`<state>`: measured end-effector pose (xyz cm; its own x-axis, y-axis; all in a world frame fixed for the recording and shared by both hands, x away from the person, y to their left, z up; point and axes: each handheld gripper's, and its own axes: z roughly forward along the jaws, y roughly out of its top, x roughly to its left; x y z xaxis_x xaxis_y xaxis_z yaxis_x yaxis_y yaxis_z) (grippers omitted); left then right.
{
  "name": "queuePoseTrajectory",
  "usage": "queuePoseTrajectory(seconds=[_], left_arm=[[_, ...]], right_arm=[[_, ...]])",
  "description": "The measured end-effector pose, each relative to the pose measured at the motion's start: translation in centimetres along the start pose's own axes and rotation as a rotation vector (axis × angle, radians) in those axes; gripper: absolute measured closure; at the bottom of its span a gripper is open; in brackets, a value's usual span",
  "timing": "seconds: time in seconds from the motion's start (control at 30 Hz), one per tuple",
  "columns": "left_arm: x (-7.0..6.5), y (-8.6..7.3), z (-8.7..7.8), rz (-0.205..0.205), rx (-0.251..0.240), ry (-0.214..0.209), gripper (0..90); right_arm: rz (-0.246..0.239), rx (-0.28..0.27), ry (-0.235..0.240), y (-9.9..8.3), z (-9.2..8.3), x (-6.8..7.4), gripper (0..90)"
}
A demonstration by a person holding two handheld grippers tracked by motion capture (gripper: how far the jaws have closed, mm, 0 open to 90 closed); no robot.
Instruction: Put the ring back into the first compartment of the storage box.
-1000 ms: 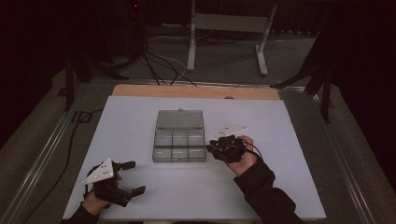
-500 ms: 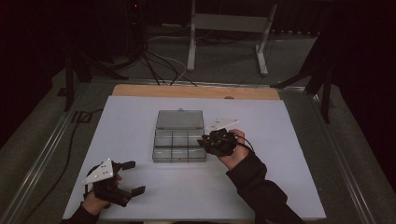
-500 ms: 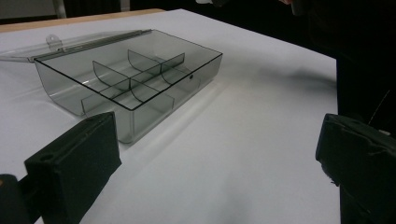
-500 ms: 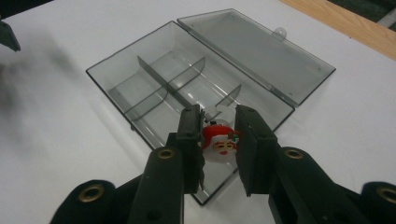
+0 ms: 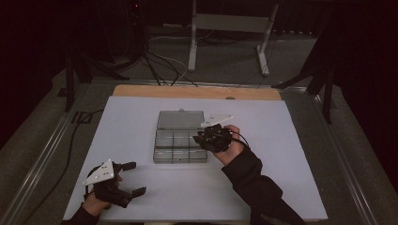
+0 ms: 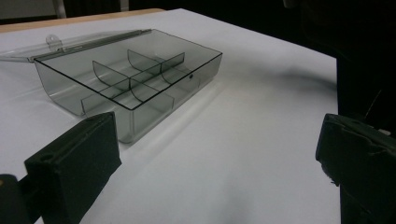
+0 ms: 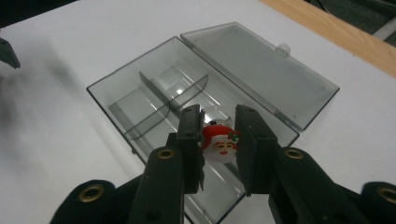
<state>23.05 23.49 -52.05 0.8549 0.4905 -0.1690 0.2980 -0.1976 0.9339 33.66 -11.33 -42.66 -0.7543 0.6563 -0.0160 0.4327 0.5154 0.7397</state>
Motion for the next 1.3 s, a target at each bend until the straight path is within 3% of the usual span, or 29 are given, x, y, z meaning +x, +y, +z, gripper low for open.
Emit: queuePoseTrajectory(seconds=[1.3], left_arm=[[-0.1, 0.1, -0.1, 0.001, -0.009, -0.011, 0.4]], right_arm=[[-0.016, 0.001, 0.055, 5.3, 4.7, 1.8, 71.9]])
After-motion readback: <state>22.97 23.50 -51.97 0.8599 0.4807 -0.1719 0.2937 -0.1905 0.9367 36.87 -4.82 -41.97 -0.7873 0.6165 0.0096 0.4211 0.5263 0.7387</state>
